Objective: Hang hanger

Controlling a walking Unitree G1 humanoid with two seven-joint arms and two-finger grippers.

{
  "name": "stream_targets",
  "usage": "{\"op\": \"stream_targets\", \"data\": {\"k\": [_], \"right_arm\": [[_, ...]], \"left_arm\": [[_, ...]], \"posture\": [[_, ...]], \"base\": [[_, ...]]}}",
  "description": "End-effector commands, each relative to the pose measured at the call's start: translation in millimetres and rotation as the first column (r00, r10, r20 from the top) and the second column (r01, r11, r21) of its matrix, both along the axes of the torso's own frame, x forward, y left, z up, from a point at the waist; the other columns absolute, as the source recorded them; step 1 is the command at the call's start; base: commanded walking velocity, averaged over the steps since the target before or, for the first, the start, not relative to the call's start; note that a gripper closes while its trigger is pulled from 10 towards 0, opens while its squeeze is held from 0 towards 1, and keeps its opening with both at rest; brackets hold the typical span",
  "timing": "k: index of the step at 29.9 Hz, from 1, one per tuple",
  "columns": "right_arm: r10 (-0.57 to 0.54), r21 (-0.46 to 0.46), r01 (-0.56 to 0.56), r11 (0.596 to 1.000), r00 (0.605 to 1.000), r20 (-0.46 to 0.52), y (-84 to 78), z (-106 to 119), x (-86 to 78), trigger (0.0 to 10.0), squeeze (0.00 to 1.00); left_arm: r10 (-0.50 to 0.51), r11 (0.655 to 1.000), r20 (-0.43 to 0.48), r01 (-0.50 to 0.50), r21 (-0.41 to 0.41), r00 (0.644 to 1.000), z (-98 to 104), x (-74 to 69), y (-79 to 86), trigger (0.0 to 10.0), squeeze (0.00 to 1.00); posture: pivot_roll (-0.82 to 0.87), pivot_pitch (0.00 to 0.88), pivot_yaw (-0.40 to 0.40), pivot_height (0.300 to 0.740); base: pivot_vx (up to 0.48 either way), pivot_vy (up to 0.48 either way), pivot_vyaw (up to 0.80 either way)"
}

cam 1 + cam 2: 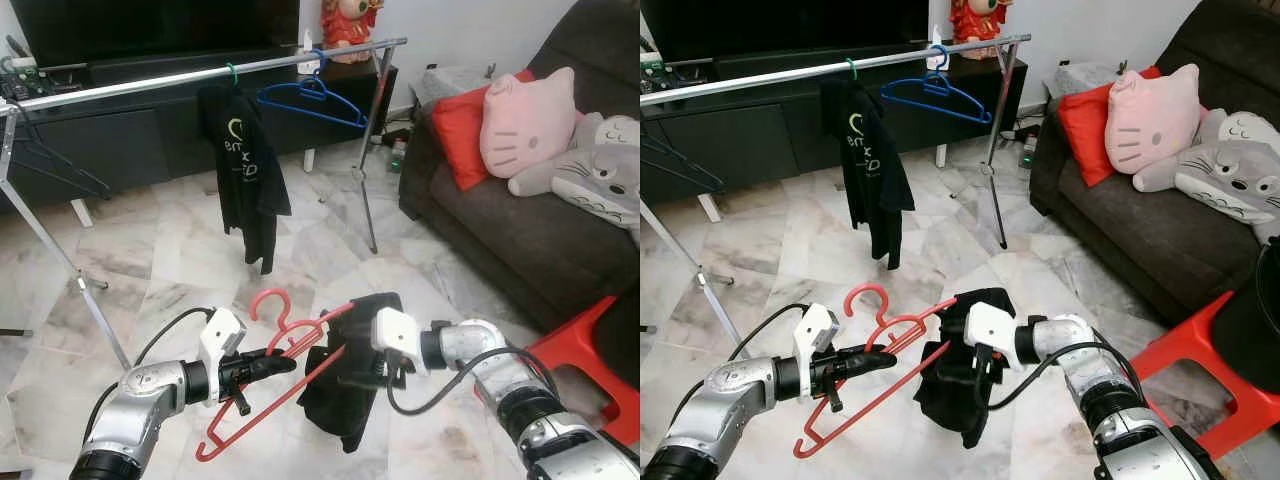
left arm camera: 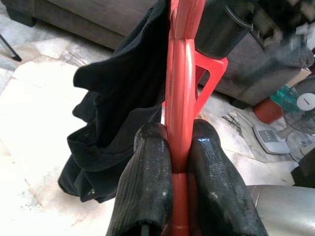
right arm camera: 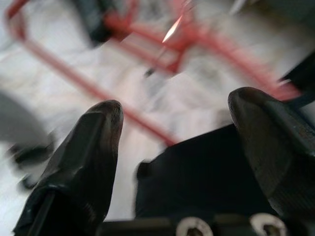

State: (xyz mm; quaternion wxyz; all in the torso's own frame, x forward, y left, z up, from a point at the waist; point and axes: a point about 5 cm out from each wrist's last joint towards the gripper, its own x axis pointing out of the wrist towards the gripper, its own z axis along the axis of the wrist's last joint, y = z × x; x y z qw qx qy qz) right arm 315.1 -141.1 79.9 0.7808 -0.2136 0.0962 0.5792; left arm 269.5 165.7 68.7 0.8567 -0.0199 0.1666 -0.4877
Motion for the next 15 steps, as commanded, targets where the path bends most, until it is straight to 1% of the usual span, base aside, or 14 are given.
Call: {"op": "stream_targets", "data": {"k": [1,2,3,5,6,8,9,10,11,12,15], "right_arm": [[-0.072,0.061,0.068,0.996,0.995,0.07,-9.8,22.1,12.1,10.0,0.0],[-0.092,0.077,0.085,0.993,0.992,0.085,-12.7,26.9,14.2,10.0,0.0],[-0.128,0.115,0.116,0.987,0.986,0.105,-20.6,37.0,17.3,10.0,0.0],[-0.143,0.134,0.127,0.983,0.983,0.115,-25.0,42.2,18.1,10.0,0.0],[-0.161,0.145,0.143,0.979,0.98,0.118,-32.3,47.2,18.4,10.0,0.0],[-0.169,0.148,0.15,0.978,0.978,0.12,-36.9,49.7,18.0,10.0,0.0],[-0.165,0.068,0.159,0.985,0.981,0.098,-56.2,44.6,12.2,10.0,0.0],[-0.165,0.068,0.159,0.985,0.981,0.098,-56.2,44.6,12.2,10.0,0.0],[-0.166,0.012,0.165,0.986,0.984,0.067,-69.9,39.8,7.0,10.0,0.0],[-0.162,-0.031,0.163,0.986,0.986,0.038,-79.3,35.1,2.7,10.0,0.0],[-0.161,-0.076,0.16,0.984,0.987,-0.017,-91.7,30.4,-3.4,10.0,0.0]], "left_arm": [[0.001,0.999,0.057,0.001,-0.046,0.998,12.3,4.6,-1.8,0.0,0.0],[0.004,0.999,0.055,-0.002,-0.046,0.998,11.7,4.4,-1.0,0.0,0.0],[0.008,0.999,0.051,-0.006,-0.045,0.999,10.5,3.8,0.6,0.0,0.0],[0.009,0.999,0.049,-0.007,-0.045,0.999,10.1,3.4,1.4,0.0,0.0],[0.009,0.999,0.047,-0.007,-0.045,0.999,9.8,2.6,2.6,0.0,0.0],[0.009,0.999,0.046,-0.007,-0.044,0.999,9.7,2.2,3.4,0.0,0.0],[0.009,0.997,0.05,-0.005,-0.071,0.999,14.0,1.4,7.2,0.0,0.0],[0.009,0.997,0.05,-0.005,-0.071,0.999,14.0,1.4,7.2,0.0,0.0],[0.006,0.996,0.055,-0.001,-0.092,0.998,18.1,0.9,9.7,0.0,0.0],[-0.002,0.995,0.061,0.008,-0.1,0.998,21.2,0.4,11.9,0.0,0.0],[-0.01,0.993,0.069,0.018,-0.115,0.998,26.2,-0.4,16.0,0.0,0.0]], "posture": [[-0.03,0.0,-0.096,0.74],[-0.03,0.0,-0.096,0.74],[-0.04,0.0,-0.096,0.74],[-0.04,0.0,-0.096,0.74],[-0.04,0.0,-0.094,0.74],[-0.05,0.0,-0.092,0.74],[-0.05,0.0,-0.092,0.74],[-0.05,0.0,-0.092,0.74],[-0.05,0.0,-0.092,0.74],[-0.05,0.0,-0.093,0.74],[-0.05,0.0,-0.093,0.74]], "base": [[0.0,0.0,0.0],[0.0,0.0,0.0],[0.0,0.0,0.0],[0.0,0.0,0.0],[0.0,0.0,0.0],[0.0,0.0,0.0],[0.0,0.0,0.0],[0.0,0.0,0.0],[0.0,0.0,0.0],[0.0,0.0,0.0],[0.0,0.0,0.0]]}}
